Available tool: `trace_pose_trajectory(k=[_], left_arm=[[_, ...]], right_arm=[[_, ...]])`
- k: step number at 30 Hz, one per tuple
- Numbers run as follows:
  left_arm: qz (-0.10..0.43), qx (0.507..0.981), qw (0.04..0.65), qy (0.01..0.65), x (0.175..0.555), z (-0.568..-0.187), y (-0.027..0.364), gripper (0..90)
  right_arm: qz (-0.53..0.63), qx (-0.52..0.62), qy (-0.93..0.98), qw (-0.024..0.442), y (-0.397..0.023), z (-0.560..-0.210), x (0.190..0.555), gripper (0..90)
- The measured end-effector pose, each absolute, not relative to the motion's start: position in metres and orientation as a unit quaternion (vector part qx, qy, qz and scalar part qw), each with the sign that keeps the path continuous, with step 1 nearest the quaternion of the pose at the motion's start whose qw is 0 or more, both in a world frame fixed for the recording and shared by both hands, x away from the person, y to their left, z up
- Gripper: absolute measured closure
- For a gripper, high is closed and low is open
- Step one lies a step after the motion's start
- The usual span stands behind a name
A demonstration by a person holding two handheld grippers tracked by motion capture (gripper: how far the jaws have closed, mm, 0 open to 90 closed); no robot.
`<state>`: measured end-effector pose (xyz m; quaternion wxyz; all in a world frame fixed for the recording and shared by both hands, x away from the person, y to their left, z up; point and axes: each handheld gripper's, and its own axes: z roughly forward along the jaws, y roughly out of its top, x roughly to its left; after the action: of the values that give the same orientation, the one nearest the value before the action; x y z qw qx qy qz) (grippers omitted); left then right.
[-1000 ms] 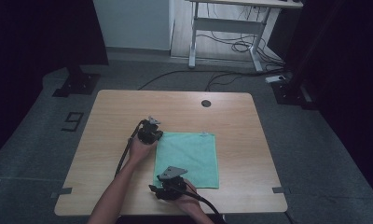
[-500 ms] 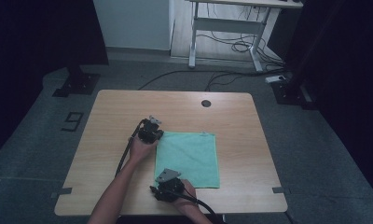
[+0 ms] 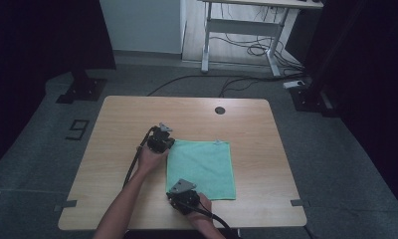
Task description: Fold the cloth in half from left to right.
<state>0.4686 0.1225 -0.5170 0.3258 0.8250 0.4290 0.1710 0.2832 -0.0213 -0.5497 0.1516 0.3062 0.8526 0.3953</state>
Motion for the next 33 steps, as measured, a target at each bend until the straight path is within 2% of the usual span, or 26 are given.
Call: trace_pose_trajectory(k=[11,33], left_arm=[[0.171,0.822,0.335,0.427,0.467,-0.509,0.123,86.6],[0.17,0.81,0.365,0.427,0.46,-0.481,0.13,86.9]], right_arm=[[0.418,0.32,0.84,0.129,-0.026,-0.547,0.285,84.5],[0.474,0.323,0.808,0.136,-0.031,-0.52,0.278,85.1]])
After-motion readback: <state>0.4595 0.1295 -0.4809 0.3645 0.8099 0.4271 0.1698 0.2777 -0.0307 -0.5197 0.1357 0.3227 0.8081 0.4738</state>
